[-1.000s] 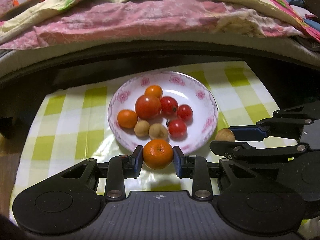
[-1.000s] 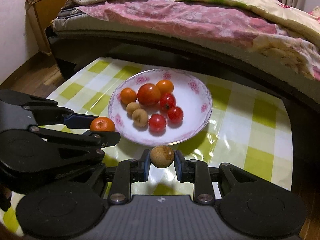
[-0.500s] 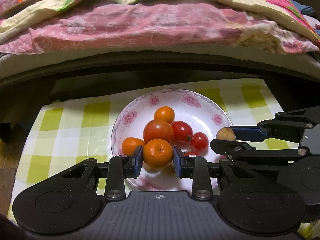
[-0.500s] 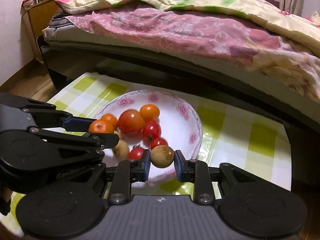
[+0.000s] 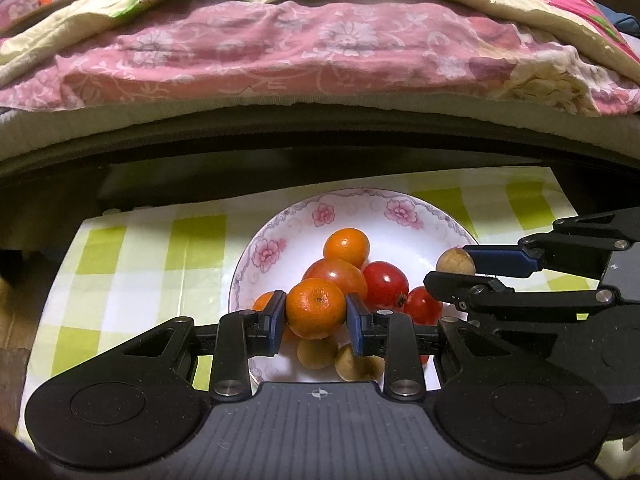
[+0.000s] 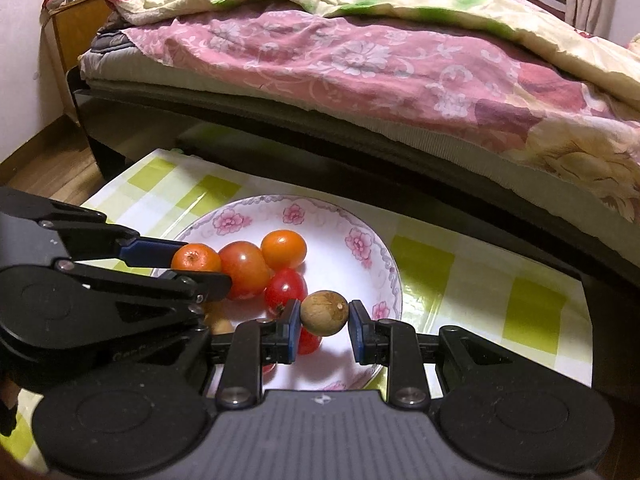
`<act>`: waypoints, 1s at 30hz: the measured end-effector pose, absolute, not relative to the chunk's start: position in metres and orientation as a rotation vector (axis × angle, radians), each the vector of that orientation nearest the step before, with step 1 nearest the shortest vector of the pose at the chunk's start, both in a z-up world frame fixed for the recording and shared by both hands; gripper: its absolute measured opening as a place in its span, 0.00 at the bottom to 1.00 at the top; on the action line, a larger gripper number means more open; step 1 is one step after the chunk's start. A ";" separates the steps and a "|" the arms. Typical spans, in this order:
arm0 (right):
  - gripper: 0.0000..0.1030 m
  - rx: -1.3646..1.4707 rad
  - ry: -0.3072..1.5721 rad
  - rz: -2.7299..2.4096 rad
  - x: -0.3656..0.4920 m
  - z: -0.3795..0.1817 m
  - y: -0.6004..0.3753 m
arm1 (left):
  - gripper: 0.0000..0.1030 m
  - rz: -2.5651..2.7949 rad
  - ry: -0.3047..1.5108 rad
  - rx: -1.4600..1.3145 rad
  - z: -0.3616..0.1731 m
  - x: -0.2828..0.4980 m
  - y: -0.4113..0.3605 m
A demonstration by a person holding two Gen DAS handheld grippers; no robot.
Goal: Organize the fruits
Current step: 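Lower the orange and longan into the plate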
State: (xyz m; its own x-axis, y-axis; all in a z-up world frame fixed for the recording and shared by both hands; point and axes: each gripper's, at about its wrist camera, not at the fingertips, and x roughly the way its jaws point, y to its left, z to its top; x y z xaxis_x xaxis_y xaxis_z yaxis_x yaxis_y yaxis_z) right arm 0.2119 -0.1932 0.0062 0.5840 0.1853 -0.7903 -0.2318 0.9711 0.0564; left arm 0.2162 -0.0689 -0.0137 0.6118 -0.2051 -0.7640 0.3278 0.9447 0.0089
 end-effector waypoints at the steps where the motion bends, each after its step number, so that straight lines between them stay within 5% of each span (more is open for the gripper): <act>1: 0.29 -0.055 0.916 0.241 0.213 0.006 -0.193 | 0.37 -0.309 0.859 0.155 -0.013 0.216 -0.069; 24: 0.30 -0.054 0.939 0.200 0.229 -0.007 -0.195 | 0.39 -0.311 0.856 0.142 -0.012 0.217 -0.071; 30: 0.30 -0.043 0.941 0.193 0.229 -0.006 -0.197 | 0.47 -0.292 0.855 0.136 -0.011 0.219 -0.068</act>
